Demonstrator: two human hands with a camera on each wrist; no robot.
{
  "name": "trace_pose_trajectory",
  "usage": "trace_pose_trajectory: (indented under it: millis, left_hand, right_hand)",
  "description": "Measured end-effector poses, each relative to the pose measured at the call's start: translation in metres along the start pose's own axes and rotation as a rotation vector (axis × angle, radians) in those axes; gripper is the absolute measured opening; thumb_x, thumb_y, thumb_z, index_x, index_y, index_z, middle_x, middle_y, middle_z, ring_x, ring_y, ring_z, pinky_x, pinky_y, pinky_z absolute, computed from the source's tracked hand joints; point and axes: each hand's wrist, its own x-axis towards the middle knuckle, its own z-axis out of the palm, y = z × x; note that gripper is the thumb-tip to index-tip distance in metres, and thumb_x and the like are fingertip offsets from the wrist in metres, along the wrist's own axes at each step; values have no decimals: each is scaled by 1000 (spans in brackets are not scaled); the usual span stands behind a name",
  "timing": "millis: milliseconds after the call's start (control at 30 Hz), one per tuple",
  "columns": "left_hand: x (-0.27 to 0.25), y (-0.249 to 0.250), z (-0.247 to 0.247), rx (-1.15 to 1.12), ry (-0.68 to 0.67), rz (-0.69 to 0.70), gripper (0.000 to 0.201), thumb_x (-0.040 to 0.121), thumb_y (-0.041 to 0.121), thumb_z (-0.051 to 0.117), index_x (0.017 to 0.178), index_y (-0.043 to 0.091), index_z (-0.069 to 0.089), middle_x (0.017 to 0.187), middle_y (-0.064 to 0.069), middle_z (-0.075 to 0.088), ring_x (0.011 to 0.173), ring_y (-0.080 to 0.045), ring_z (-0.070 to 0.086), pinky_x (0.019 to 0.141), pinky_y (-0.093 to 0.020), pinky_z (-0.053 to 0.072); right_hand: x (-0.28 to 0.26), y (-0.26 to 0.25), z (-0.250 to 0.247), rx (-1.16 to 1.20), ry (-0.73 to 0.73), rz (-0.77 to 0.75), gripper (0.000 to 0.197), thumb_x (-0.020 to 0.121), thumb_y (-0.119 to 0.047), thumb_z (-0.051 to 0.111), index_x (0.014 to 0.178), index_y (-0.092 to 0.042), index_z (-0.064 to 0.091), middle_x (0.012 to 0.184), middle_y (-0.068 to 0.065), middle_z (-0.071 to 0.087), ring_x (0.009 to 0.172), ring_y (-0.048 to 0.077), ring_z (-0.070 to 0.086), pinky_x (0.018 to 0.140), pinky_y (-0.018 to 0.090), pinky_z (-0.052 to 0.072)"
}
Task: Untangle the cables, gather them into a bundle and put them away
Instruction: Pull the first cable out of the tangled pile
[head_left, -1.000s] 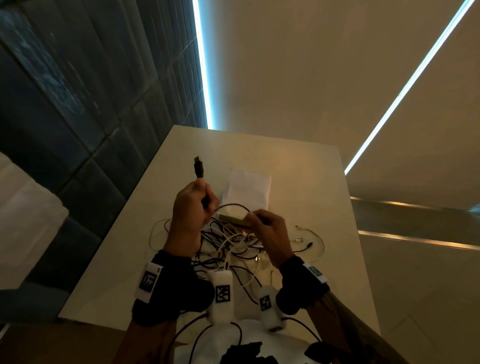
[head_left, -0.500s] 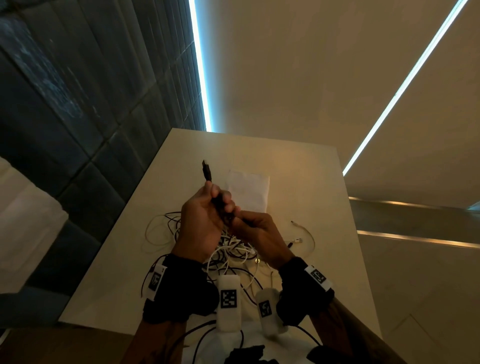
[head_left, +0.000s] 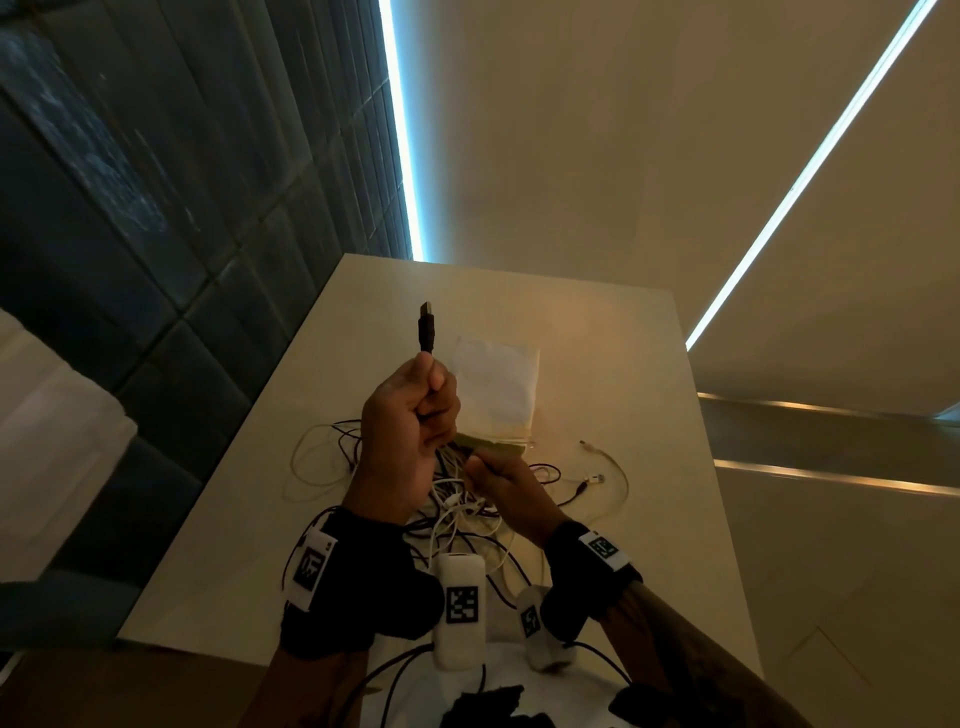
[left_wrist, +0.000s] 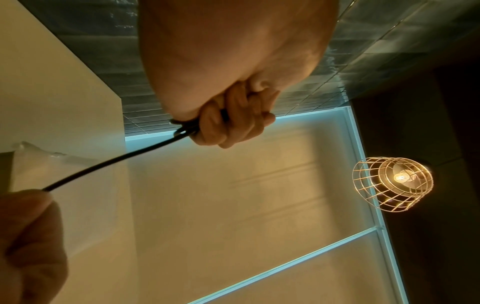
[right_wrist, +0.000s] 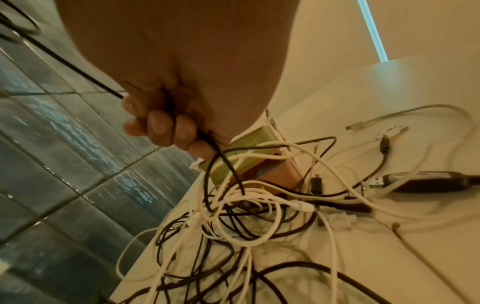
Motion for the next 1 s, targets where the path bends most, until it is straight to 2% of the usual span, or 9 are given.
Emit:
trace_pose_trajectory:
  millis: [200, 300, 400, 500, 600, 733, 833, 900, 1000]
  left_hand:
    - [-3, 21, 3, -24, -26, 59, 34, 102, 23, 30, 71, 14, 42, 53, 8, 30, 42, -5, 19, 42, -22, 12]
    - [-4, 22, 5, 28, -7, 56, 36, 102, 21, 29, 70, 14, 43, 53, 7, 29, 43, -5, 19, 42, -21, 13]
    - [-3, 21, 6, 147, 58, 36, 37, 103, 18, 28, 69, 13, 42, 51, 6, 29, 41, -6, 18, 39, -19, 14]
    - [1, 21, 2, 303, 169, 42, 37, 103, 16, 31, 68, 13, 43, 51, 2, 32, 40, -7, 21, 39, -20, 17]
    - [4, 11, 0, 413, 272, 18, 34, 102, 12, 33, 68, 10, 41, 57, -8, 39, 36, -6, 29, 37, -17, 25]
    - [7, -10, -10, 530, 369, -63, 34, 102, 15, 33, 70, 8, 44, 61, -11, 59, 38, -7, 39, 42, -20, 31]
    - [8, -17, -14, 587, 424, -130, 34, 102, 22, 34, 75, 9, 51, 60, -4, 59, 54, -19, 45, 49, -27, 33]
    - [5, -15, -13, 440, 374, -152, 36, 103, 25, 33, 74, 11, 50, 73, -11, 65, 61, -22, 55, 53, -28, 42]
    - [1, -10, -15, -16, 207, -175, 37, 103, 30, 29, 73, 16, 44, 84, -13, 72, 70, -22, 65, 61, -30, 52]
  right_hand:
    - [-2, 27, -8, 65, 40, 91, 40, 101, -3, 41, 65, -18, 50, 66, -6, 46, 61, 6, 43, 62, 18, 38]
    - [-2, 27, -9, 54, 58, 131, 32, 100, -2, 42, 69, -6, 49, 67, 0, 46, 59, 5, 43, 62, 20, 38]
    - [1, 16, -14, -56, 147, 142, 32, 97, -7, 49, 67, -8, 61, 62, -5, 54, 55, 2, 47, 60, 23, 38]
    - [0, -19, -18, -17, 222, 74, 26, 95, -10, 56, 71, -8, 68, 61, -8, 61, 55, 4, 53, 56, 20, 41]
    - [1, -66, -18, 126, 231, 5, 19, 93, -5, 59, 81, 6, 68, 63, -2, 63, 55, 5, 59, 54, 17, 47]
    - [1, -105, -14, 142, 208, -124, 18, 93, -2, 58, 81, 6, 68, 55, -8, 54, 47, 2, 44, 50, 12, 41]
    - [-3, -111, -6, 127, 149, -186, 17, 93, -7, 59, 87, 3, 71, 64, -3, 65, 56, 19, 54, 56, 27, 44]
    - [-6, -108, -3, 160, 82, -196, 16, 93, -10, 60, 91, -1, 74, 79, 15, 69, 64, 35, 57, 60, 40, 45]
    - [-9, -98, -8, 192, -1, -134, 19, 92, -10, 59, 78, -9, 72, 66, 14, 54, 58, 22, 41, 56, 29, 35]
